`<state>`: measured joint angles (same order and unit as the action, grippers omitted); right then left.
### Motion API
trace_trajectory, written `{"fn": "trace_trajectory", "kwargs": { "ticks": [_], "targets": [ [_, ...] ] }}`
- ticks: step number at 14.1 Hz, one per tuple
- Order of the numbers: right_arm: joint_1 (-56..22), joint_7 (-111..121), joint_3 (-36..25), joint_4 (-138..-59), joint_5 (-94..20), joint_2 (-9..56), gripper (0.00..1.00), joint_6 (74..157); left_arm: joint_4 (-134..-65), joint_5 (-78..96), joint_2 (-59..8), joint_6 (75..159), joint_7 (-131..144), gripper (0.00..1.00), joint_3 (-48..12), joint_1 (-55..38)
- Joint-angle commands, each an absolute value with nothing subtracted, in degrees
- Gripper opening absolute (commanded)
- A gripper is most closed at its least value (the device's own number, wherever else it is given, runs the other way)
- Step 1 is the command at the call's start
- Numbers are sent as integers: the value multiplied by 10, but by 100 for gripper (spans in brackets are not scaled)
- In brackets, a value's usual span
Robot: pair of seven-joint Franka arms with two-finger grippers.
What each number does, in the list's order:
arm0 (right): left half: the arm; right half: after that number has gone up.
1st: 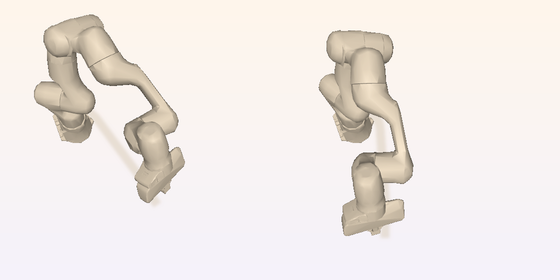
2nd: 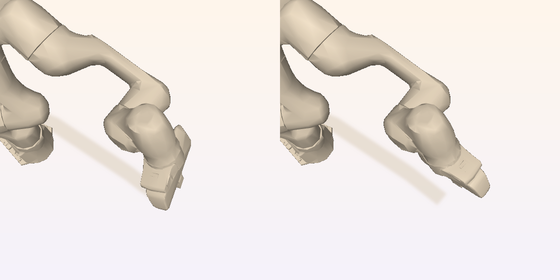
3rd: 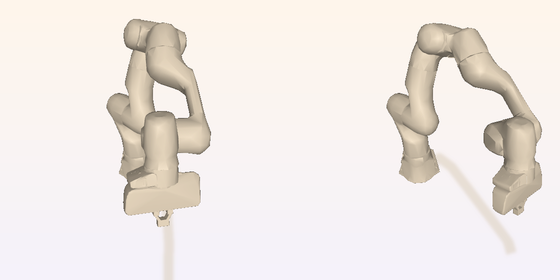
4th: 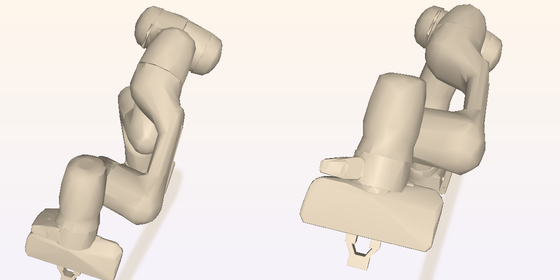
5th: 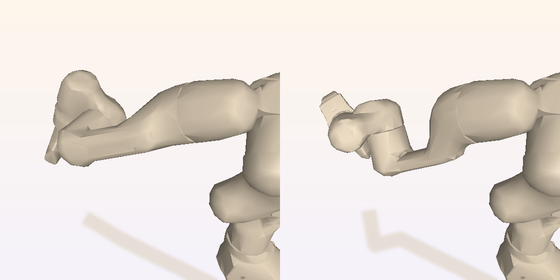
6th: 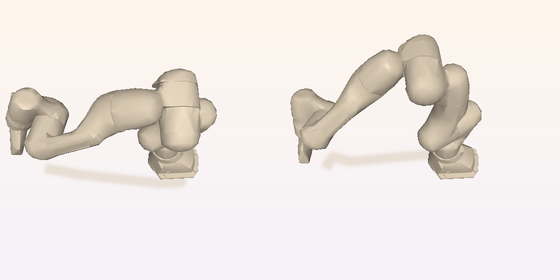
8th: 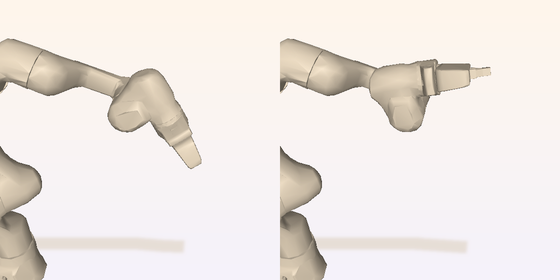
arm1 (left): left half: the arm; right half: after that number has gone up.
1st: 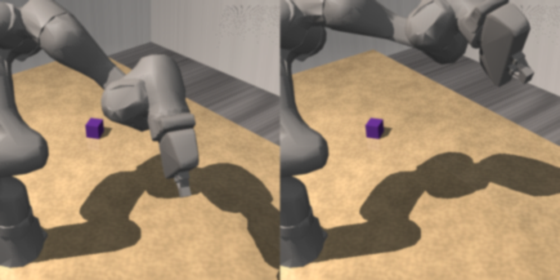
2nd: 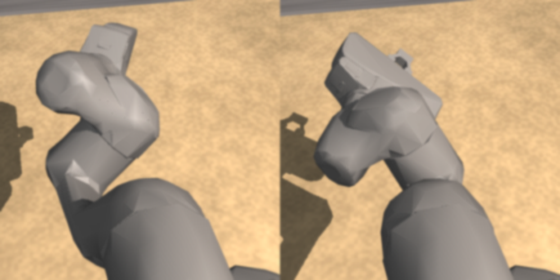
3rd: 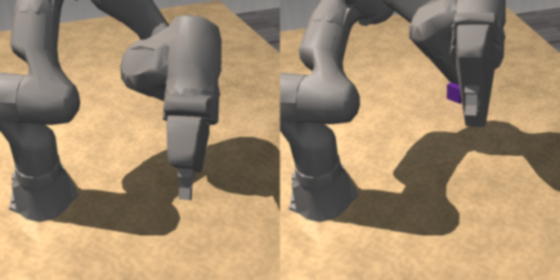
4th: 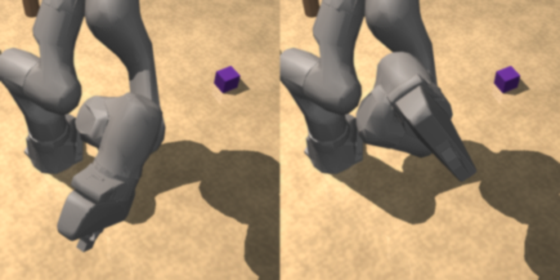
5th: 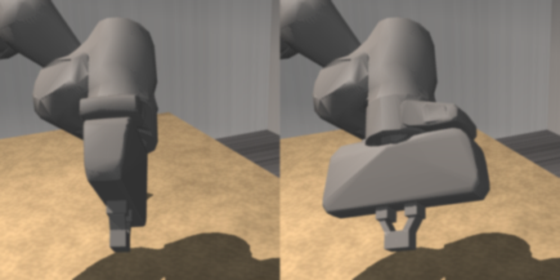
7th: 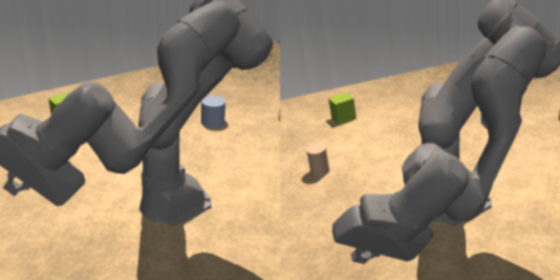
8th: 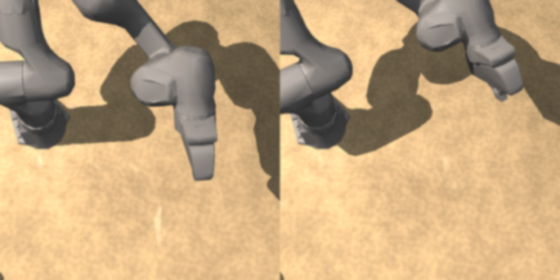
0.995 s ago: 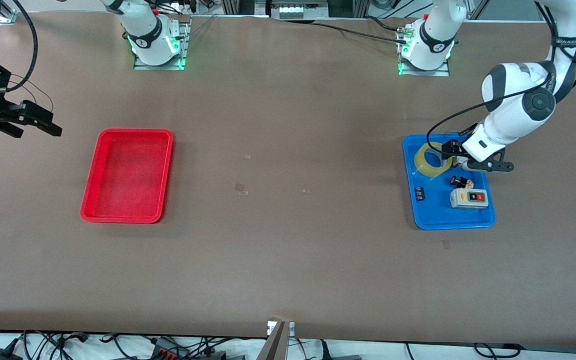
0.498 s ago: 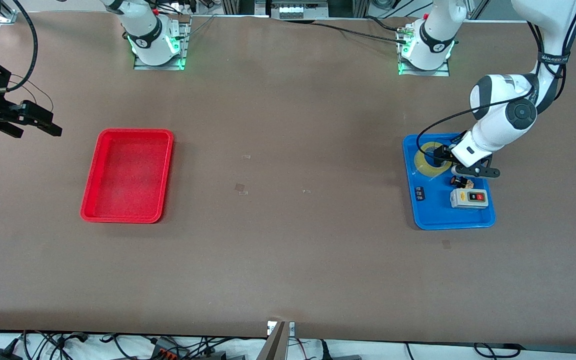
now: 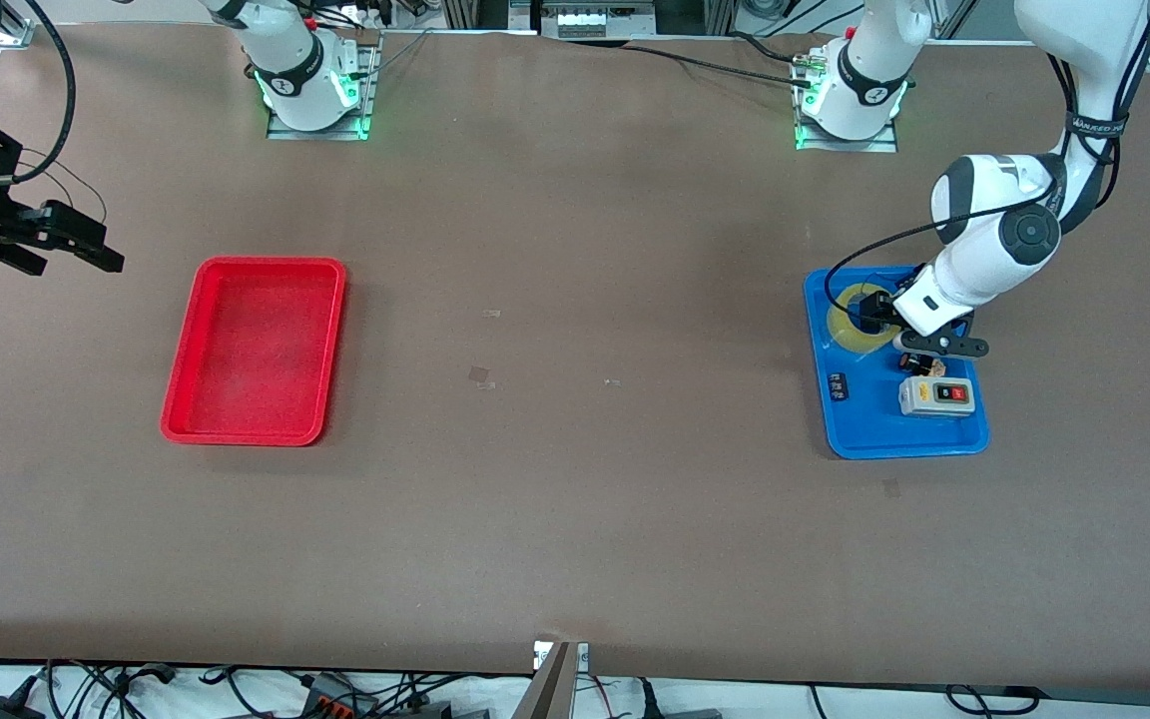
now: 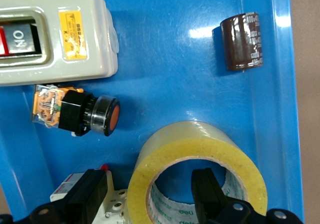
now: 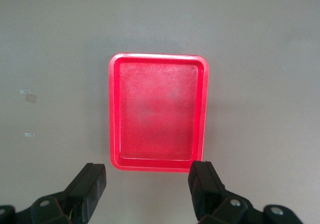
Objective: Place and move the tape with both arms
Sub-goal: 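Carry the tape roll with the left gripper and set it mid-table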
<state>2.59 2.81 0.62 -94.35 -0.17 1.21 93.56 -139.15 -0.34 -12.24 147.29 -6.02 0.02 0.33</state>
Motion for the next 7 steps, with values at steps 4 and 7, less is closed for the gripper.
{"fn": "trace_trajectory", "kwargs": {
  "ticks": [4, 7],
  "targets": [
    [28, 33, 9, -947, 0, 6, 99, 933, -1389, -4, -131, 1477, -66, 48, 0, 3],
    [28, 33, 9, -947, 0, 6, 99, 933, -1387, -4, -125, 1472, -71, 8, -1, 3]
  ]
}}
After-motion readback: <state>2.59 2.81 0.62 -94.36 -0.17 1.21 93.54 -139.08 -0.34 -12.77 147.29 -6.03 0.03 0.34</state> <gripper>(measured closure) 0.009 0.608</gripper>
